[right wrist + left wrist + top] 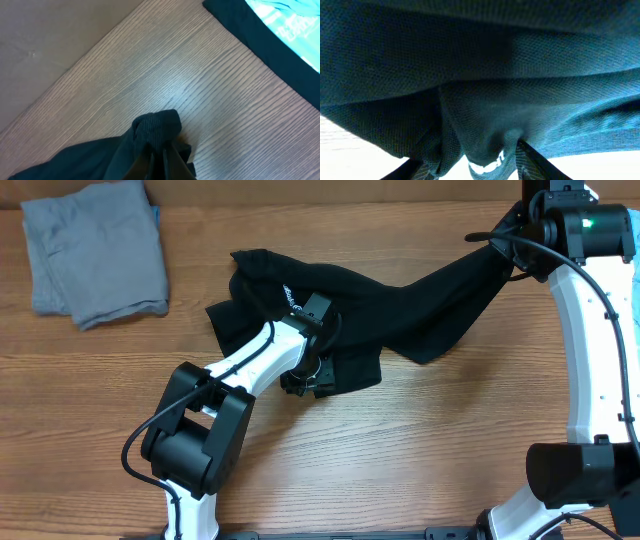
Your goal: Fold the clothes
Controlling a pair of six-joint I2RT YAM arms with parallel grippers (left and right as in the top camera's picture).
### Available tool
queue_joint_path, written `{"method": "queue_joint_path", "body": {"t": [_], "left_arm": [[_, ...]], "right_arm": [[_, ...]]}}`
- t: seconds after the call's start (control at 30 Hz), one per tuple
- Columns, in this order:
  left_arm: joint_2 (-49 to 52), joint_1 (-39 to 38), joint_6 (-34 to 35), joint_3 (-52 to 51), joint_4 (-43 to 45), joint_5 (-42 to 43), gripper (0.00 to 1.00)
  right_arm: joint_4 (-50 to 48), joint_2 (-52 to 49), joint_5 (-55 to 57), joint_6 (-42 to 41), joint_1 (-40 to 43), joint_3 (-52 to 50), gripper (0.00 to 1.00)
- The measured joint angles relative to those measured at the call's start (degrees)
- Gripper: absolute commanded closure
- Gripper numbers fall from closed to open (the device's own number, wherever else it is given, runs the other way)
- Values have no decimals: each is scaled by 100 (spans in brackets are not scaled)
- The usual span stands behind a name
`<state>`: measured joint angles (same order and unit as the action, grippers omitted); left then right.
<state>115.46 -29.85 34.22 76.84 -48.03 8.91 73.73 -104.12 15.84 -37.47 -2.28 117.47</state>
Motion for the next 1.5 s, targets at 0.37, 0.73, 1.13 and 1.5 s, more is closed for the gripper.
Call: {"method": "queue_joint_path", "body": {"t": [0.37,0.73,1.13,1.5], "left_arm": [[11,0,22,0,-59,267,96],[-17,0,15,431,-1228,59,96],[-216,0,-96,846,-2098,-109,96],[-1716,0,-157,1165,-2621,-693,96]], "right_arm": [[4,0,0,-4,0,0,94],[4,0,0,-2,0,0,92],[118,0,0,-4,0,0,94],[278,0,0,-9,0,0,96]]}}
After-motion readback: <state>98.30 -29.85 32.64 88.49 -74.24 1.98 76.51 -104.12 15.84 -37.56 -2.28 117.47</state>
